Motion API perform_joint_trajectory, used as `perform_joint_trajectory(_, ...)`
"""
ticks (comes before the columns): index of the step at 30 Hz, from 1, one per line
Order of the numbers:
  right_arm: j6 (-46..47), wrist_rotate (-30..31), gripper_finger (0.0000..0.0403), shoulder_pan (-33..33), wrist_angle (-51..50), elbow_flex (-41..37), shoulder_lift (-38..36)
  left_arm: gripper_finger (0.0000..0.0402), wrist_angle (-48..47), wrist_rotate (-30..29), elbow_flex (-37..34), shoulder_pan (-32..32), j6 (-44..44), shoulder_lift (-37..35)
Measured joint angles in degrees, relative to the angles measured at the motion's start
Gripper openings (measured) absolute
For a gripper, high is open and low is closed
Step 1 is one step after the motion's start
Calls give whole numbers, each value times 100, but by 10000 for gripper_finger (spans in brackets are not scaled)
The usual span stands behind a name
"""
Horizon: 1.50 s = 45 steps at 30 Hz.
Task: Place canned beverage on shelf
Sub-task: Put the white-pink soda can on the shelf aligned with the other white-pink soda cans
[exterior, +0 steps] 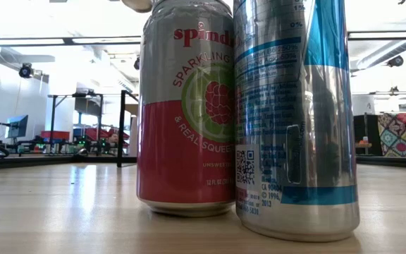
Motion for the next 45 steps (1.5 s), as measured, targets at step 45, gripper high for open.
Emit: perform_joint_trajectory(45,223,2733,327,81,-907,-4,-549,242,1346,2706,-2107,4248,2826,-642)
